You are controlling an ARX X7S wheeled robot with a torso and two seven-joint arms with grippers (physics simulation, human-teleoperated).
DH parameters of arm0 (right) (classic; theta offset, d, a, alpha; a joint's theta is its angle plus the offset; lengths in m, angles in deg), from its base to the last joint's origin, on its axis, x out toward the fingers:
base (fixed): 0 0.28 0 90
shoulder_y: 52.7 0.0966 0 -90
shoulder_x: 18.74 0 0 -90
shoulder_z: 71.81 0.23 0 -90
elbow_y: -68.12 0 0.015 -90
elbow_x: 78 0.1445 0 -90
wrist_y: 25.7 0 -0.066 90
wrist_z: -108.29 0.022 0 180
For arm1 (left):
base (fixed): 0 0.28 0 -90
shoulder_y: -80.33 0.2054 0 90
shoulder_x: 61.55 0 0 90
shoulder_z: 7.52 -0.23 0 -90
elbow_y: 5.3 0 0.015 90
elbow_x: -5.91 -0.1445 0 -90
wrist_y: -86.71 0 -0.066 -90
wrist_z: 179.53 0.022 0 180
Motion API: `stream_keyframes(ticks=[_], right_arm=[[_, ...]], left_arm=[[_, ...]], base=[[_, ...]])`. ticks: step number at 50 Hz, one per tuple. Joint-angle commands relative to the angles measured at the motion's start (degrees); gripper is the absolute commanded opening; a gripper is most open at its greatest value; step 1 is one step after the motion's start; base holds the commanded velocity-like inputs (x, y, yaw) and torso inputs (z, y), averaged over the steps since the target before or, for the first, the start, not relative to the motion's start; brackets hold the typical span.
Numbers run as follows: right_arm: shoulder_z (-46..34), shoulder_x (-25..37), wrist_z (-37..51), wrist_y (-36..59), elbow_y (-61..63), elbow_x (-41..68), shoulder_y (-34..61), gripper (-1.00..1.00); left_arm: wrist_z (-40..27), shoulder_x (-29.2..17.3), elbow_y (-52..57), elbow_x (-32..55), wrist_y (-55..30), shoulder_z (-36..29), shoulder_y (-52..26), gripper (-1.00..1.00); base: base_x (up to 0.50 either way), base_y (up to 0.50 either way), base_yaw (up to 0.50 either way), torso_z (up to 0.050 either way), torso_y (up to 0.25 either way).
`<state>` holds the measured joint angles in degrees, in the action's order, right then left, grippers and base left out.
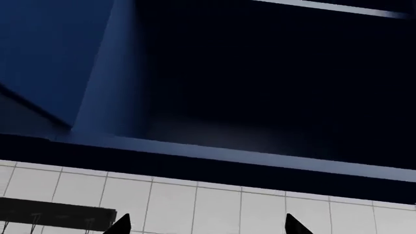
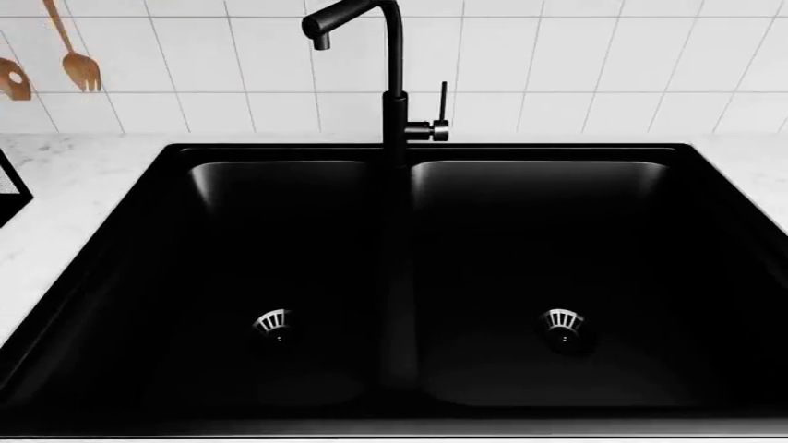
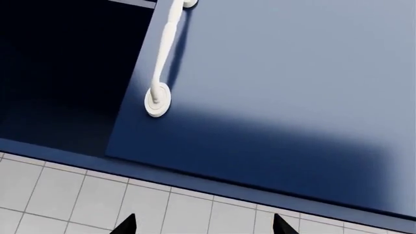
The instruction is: Pick the kettle from the counter and place it on the tray. Then pick the mug from the cabinet and place it on the tray. Then close the cabinet doors.
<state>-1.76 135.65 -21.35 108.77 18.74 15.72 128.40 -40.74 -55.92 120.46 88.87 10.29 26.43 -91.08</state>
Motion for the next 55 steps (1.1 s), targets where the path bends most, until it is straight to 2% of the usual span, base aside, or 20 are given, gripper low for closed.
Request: stream_keyframes(ticks=[1, 15, 38, 55], right_arm=[[-0.1, -0.2, -0.1, 0.4, -0.2, 0.0, 0.3, 1.00], [-0.1, -0.2, -0.3, 0.0, 0.1, -0.8, -0.9, 1.00], [0.4, 0.2, -0.2, -0.3, 0.3, -0.6, -1.4, 1.00], [0.5, 0.0, -0.4, -0.4, 0.0, -0.9, -1.7, 1.00]], left_arm=[[0.1, -3.4, 0.3, 0.6, 5.4, 0.6, 0.7, 1.00], [-0.9, -5.4, 0.2, 0.9, 9.8, 1.0, 1.2, 1.00], [-0.4, -5.4, 0.5, 1.2, 9.9, 1.6, 1.7, 1.00], [-0.2, -5.1, 0.4, 1.5, 9.1, 2.6, 1.6, 1.00]], base=[[0.00, 0.00, 0.00, 0.000, 0.000], [0.00, 0.02, 0.00, 0.000, 0.000], [0.00, 0.08, 0.00, 0.000, 0.000], [0.00, 0.22, 0.00, 0.000, 0.000]])
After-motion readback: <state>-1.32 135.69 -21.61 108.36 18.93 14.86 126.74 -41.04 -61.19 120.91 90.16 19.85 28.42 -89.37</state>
